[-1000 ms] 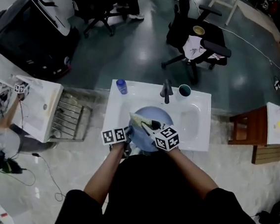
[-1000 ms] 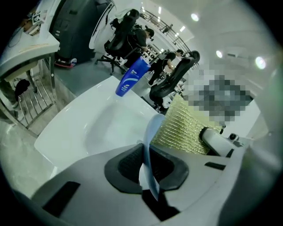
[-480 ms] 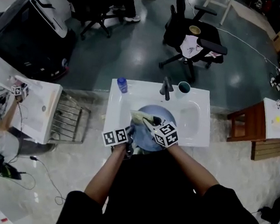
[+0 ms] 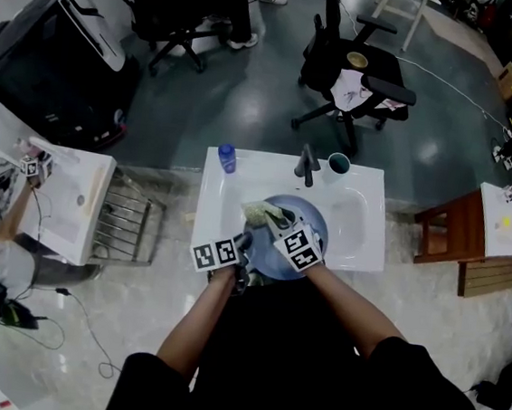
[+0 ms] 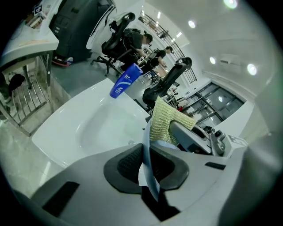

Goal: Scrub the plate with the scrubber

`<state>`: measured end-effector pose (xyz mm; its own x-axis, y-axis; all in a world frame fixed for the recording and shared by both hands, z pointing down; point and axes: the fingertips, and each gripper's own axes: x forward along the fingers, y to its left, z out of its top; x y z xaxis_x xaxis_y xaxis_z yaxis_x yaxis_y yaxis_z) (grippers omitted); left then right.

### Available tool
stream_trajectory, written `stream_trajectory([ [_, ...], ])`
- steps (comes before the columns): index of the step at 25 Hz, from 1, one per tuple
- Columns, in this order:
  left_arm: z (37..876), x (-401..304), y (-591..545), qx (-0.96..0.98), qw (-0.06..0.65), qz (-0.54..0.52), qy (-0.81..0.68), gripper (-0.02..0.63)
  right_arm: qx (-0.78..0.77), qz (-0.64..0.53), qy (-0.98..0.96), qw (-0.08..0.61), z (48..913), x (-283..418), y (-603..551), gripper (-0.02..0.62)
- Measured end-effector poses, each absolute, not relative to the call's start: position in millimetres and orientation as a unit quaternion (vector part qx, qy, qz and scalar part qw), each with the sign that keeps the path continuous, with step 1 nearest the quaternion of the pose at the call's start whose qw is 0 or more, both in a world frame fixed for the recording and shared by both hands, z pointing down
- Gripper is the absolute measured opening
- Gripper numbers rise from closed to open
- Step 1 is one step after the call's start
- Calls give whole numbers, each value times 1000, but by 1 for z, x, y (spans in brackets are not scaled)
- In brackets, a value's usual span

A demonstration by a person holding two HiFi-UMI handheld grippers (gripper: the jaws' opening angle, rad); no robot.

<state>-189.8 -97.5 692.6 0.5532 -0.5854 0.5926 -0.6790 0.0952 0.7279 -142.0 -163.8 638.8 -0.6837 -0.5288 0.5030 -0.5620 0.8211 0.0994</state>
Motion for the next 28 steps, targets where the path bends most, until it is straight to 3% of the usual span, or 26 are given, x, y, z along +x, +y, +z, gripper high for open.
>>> stream_trajectory([
  [28,698,-192,-94,684,576,44,-446,37,329,-61,-881,335,657,-127,-200,66],
])
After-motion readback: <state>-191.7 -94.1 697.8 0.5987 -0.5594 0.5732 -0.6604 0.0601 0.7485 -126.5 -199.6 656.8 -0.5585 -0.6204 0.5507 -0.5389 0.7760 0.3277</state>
